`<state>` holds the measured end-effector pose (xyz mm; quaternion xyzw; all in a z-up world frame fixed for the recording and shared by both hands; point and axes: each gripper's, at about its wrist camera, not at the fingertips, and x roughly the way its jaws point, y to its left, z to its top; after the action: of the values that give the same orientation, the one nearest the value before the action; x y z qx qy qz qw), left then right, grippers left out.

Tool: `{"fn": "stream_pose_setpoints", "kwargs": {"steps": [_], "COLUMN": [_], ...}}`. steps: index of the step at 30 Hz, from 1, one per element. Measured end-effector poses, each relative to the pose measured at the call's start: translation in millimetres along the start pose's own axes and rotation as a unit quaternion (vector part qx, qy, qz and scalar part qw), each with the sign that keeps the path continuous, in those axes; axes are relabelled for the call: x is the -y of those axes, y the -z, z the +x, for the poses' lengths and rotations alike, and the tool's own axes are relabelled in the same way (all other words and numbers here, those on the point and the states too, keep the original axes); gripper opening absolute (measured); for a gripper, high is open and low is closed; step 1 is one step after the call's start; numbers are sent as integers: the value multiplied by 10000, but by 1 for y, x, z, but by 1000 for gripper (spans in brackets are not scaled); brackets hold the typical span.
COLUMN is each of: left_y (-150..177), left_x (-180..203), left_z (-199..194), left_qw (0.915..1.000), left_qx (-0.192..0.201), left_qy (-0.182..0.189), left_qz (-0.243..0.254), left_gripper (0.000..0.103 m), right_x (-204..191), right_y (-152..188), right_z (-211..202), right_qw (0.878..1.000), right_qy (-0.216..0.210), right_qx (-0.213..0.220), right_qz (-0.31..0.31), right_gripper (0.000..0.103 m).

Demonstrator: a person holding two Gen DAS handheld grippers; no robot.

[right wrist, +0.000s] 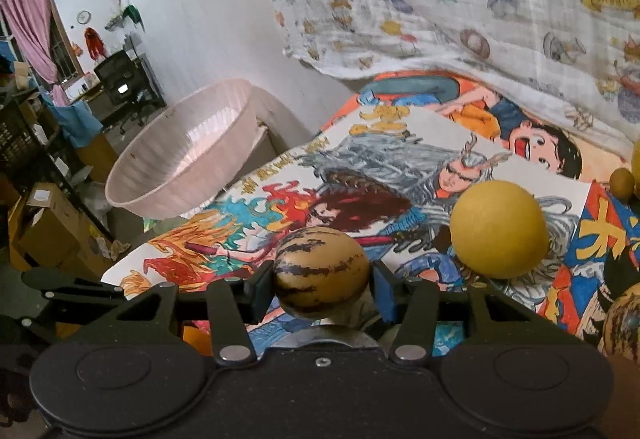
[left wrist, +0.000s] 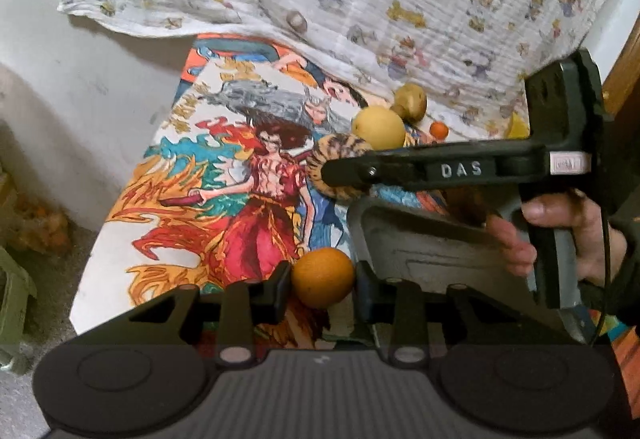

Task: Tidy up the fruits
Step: 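Lower the mandarin onto the metal tray with the left tool while the right tool sets the striped fruit there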

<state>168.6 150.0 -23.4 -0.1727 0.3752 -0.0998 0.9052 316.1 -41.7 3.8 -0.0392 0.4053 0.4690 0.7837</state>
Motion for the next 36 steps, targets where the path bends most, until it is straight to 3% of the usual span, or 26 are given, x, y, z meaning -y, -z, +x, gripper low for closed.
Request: {"fn": "stream_pose_setpoints", "kwargs": {"steps": [10, 20, 27, 36], "left_y": [-1, 24, 48, 64], "left_x": [31, 83, 102, 110], "left_z": [-16, -24, -20, -18], "left_qw": [9995, 9967, 9952, 9943], "left_qx": [205, 89, -139, -172], "left_qy": [99, 503, 485, 322], "left_qz": [212, 628, 837, 1001], "left_gripper": [37, 37, 37, 37], "right_x": [4, -5, -23, -29], "right_y": [19, 98, 143, 158], "right_z": [-72, -158, -171, -166], "right_qw": [9995, 9993, 9987, 9980], "right_qy": [-19, 337, 501, 578], "right_qx": [307, 140, 22, 32], "right_qz": [79, 41, -82, -265], "right_gripper": [52, 52, 52, 52]}}
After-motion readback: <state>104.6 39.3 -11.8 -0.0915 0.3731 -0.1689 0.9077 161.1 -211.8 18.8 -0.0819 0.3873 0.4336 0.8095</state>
